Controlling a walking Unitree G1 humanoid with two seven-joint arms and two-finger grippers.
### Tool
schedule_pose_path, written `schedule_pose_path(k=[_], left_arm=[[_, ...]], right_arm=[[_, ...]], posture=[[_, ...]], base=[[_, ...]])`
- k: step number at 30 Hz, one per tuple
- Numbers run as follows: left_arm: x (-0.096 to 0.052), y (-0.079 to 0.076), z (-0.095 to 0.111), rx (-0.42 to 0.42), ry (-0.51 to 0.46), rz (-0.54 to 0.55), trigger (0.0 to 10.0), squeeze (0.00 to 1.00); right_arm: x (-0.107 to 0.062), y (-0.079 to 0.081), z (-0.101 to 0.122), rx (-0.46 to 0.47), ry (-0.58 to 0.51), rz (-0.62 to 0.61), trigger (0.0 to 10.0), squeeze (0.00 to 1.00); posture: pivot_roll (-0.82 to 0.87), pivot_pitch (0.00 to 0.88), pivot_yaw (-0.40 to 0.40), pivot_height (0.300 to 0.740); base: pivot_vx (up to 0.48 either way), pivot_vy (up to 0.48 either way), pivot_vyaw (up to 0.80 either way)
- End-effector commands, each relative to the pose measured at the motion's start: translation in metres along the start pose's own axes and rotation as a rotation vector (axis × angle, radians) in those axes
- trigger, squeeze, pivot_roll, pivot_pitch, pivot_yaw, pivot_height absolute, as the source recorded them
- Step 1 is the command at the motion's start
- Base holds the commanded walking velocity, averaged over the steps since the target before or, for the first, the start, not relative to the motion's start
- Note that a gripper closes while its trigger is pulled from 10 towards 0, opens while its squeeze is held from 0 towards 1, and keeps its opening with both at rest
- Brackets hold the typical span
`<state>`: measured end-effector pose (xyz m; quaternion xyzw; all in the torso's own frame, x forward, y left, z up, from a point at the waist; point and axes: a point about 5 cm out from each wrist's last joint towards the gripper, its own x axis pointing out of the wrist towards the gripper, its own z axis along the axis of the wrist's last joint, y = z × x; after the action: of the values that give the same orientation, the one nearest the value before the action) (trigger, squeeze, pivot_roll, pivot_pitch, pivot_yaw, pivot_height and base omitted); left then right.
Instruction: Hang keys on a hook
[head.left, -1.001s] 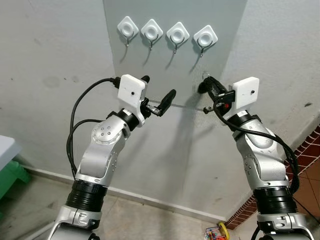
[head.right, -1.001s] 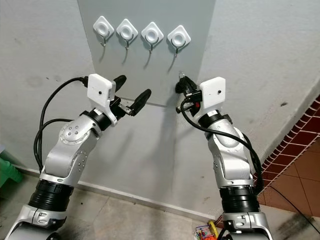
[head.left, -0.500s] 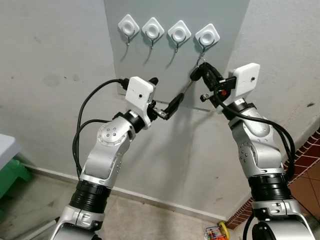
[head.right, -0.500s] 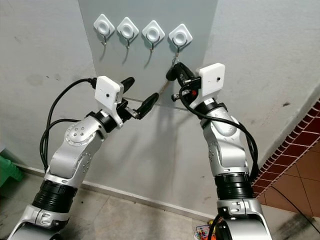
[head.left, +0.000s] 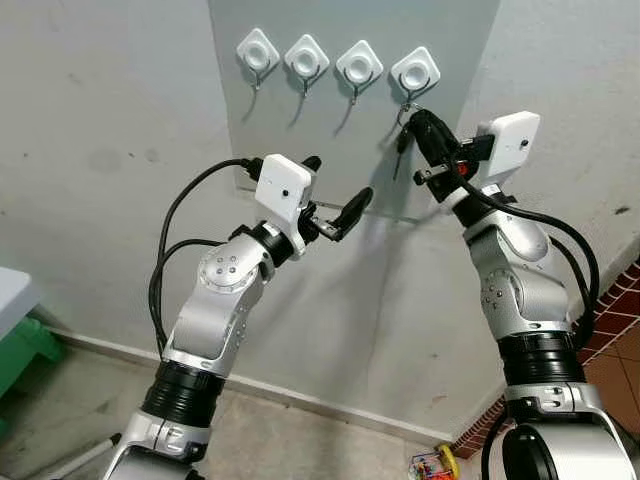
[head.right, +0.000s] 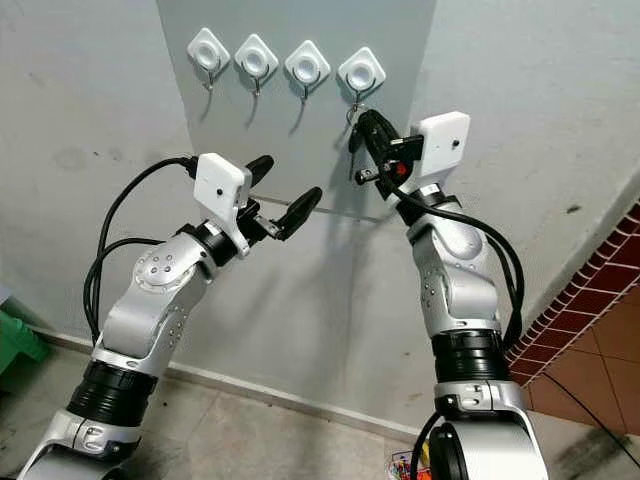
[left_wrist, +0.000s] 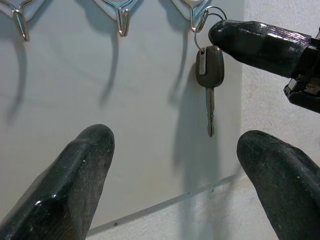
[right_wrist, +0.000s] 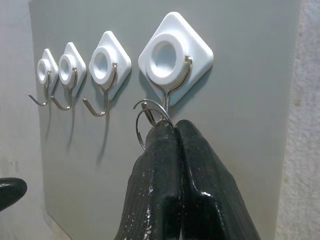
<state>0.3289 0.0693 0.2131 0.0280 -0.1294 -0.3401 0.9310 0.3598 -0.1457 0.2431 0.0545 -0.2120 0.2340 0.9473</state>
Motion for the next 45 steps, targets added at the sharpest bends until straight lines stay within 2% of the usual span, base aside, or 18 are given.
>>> schedule_pose_path(k=[1,26,35,45], left_arm=[[0.002,0.0,0.006,0.018,-0.015,-0.009,10.0,0.0],[0.003,0.001,0.007,0.014,-0.02,0.006,10.0,0.0],[0.002,0.002,0.008,0.011,-0.024,0.015,10.0,0.0],[0.001,0.003,0.009,0.011,-0.024,0.024,10.0,0.0]], right_arm=[[0.005,-0.001,0.005,0.041,-0.024,-0.005,10.0,0.0],[0.017,-0.003,0.013,0.179,-0.034,-0.006,10.0,0.0],[0.01,-0.009,0.004,0.255,0.025,-0.042,10.0,0.0],[-0.006,-0.003,-0.013,0.311,0.084,-0.052,10.0,0.0]], posture=[[-0.02,0.0,0.001,0.74],[-0.01,0.0,-0.016,0.74],[-0.01,0.0,-0.02,0.74],[-0.01,0.0,-0.02,0.74]], base=[[0.0,0.0,0.0],[0.0,0.0,0.0],[0.0,0.0,0.0],[0.0,0.0,0.0]])
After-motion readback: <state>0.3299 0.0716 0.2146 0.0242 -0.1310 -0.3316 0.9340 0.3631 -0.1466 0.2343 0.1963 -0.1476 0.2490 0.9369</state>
